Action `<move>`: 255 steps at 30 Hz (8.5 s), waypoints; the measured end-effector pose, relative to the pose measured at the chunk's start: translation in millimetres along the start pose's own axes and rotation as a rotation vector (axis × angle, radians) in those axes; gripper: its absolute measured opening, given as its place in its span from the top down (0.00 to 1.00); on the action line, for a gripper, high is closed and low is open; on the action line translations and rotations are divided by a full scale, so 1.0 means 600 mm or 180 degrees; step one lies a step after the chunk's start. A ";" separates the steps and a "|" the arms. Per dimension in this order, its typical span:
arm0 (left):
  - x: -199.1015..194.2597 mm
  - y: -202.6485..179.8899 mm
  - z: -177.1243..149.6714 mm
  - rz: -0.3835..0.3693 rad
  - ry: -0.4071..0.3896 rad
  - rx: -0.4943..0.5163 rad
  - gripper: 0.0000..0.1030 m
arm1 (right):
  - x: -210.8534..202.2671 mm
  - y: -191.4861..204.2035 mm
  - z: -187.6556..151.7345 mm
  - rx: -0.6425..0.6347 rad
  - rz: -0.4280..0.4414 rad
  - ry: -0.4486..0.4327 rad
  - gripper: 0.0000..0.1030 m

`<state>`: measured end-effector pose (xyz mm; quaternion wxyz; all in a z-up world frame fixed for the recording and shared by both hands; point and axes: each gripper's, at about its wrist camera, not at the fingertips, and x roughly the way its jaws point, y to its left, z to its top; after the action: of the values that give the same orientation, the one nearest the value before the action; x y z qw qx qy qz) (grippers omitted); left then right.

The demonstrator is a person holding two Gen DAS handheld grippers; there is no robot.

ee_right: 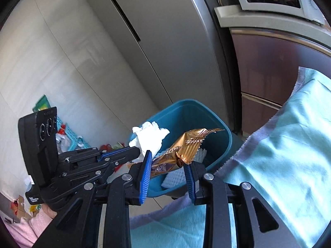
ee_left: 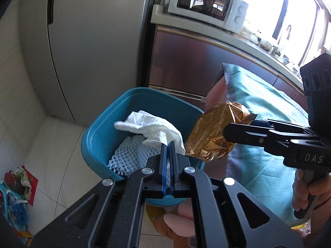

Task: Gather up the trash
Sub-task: 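Carry the tissue to the bin with the left gripper while the right gripper carries the wrapper there, then move both grippers back to the table toward the white paper cup, then grasp the white paper cup with the left gripper while the right gripper grasps the white tissue, then drop the cup into the teal bin with the left gripper while the right gripper drops the tissue there, then move both grippers back over the table toward the orange peels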

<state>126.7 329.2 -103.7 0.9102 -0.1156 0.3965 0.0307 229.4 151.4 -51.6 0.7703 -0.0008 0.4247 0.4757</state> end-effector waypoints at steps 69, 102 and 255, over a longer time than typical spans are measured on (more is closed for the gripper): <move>0.038 -0.806 -0.029 -0.1839 0.0174 0.1792 0.46 | -0.669 -0.389 -0.490 0.2340 -0.2082 -0.1882 0.48; 0.085 -0.875 -0.016 -0.2093 0.0525 0.1763 0.93 | -0.675 -0.304 -0.413 0.1694 -0.1574 -0.2118 0.98; 0.076 -0.731 -0.071 -0.1652 0.0360 0.1893 0.40 | -0.646 -0.379 -0.484 0.2421 -0.1908 -0.1752 0.57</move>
<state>192.2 -108.6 -83.0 0.8582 0.0551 0.3952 -0.3229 134.0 -374.7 -75.1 0.9004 0.2808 0.3309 0.0316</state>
